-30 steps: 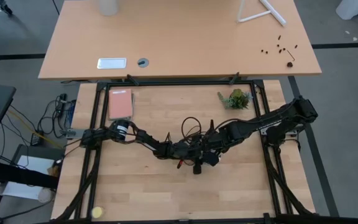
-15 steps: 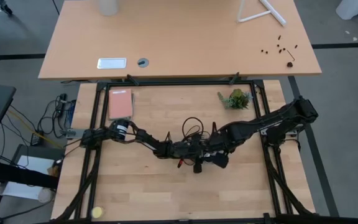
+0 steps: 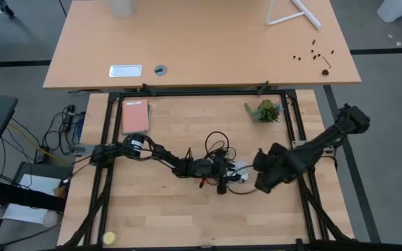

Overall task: Screw lightbulb
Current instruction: Remove the lightbulb from the lamp

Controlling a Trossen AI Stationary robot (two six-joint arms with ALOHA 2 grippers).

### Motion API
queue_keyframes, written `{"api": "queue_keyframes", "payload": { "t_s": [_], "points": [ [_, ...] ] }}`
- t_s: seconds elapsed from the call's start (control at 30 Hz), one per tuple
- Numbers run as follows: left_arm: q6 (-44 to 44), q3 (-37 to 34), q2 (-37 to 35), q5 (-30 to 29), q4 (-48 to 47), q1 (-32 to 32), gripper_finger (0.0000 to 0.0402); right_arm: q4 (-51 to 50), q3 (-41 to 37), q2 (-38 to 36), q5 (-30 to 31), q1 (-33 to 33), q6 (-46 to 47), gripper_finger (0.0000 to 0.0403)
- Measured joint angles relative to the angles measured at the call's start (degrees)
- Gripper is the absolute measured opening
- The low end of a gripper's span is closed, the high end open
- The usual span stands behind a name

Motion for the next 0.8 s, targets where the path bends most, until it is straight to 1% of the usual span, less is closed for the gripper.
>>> {"api": "queue_keyframes", "payload": {
  "t_s": [0.1, 0.23, 0.33, 0.43, 0.6, 0.7, 0.8],
  "points": [
    [0.0, 0.0, 0.0, 0.0, 0.0, 0.0, 0.0178, 8.5, -6.9, -4.6, 5.8, 5.3, 4.6, 0.0292],
    [0.0, 0.0, 0.0, 0.0, -0.1, 0.0, 0.0178, 24.3, -17.1, -8.2, 15.5, 10.3, 4.5, 0.0289],
    [0.0, 0.0, 0.0, 0.0, -0.1, 0.0, 0.0178, 35.6, -24.0, -8.0, 20.4, 11.4, 2.5, 0.0286],
    [-0.1, 0.0, 0.0, -0.7, -0.1, -0.1, 0.0178, 45.7, -28.9, -6.5, 24.0, 10.9, -1.1, 0.0285],
    [-1.2, 0.0, 0.0, -2.1, -0.1, -0.1, 0.0178, 55.0, -32.7, -5.1, 30.4, 9.9, -5.3, 0.0285],
    [-3.9, 0.0, 0.0, -3.5, -0.5, -0.2, 0.0178, 57.6, -32.8, -5.1, 31.4, 9.8, -8.6, 0.0284],
    [-4.7, 0.0, 0.0, -4.0, -1.1, -0.3, 0.0178, 61.1, -32.8, -5.1, 31.3, 9.8, -12.7, 0.0283]
  ]
}}
